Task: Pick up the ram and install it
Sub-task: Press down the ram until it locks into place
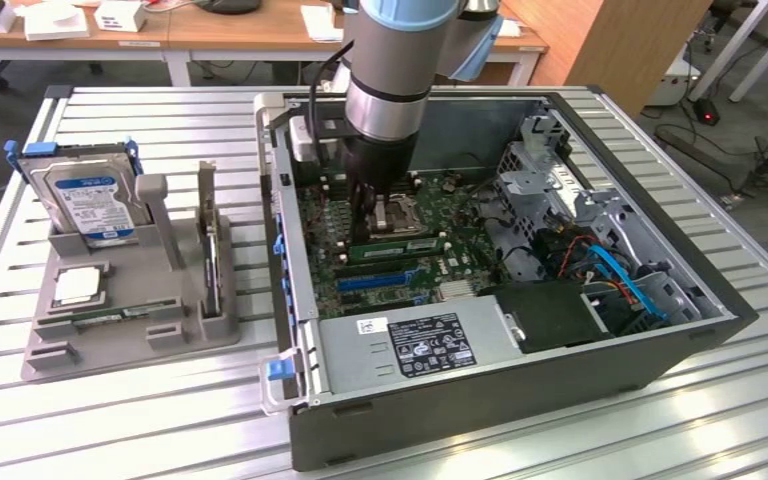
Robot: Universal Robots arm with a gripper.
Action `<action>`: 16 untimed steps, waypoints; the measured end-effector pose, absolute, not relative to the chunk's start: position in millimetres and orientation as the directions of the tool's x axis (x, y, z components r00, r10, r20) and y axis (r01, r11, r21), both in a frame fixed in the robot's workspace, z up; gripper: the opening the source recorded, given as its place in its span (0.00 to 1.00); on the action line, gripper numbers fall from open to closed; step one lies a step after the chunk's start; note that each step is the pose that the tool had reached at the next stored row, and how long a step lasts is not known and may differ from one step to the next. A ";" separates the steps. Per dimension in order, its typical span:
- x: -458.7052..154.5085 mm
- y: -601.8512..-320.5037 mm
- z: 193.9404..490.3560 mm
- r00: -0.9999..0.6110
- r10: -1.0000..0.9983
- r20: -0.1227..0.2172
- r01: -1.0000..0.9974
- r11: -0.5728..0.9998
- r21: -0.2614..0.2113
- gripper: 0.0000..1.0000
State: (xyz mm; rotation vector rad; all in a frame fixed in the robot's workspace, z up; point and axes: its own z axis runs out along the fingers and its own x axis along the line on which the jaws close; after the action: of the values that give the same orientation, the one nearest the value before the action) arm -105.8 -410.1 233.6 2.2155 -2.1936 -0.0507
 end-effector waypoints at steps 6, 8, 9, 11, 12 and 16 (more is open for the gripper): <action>-105.9 -410.0 232.3 0.010 -1.000 -0.007 -0.999 -0.010 0.039 0.09; -106.0 -410.1 231.2 0.010 -1.000 -0.007 -0.999 -0.010 0.040 0.09; -106.0 -410.1 231.0 0.010 -1.000 -0.006 -0.999 -0.010 0.040 0.09; -106.0 -410.1 231.0 0.010 -1.000 -0.006 -0.999 -0.010 0.040 0.09; -106.0 -410.1 230.9 0.010 -1.000 -0.006 -0.999 -0.010 0.040 0.09; -106.0 -410.1 229.8 0.010 -1.000 -0.007 -0.999 -0.010 0.040 0.09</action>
State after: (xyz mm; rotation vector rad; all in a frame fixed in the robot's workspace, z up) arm -106.0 -410.1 229.8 2.2154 -2.1937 -0.0508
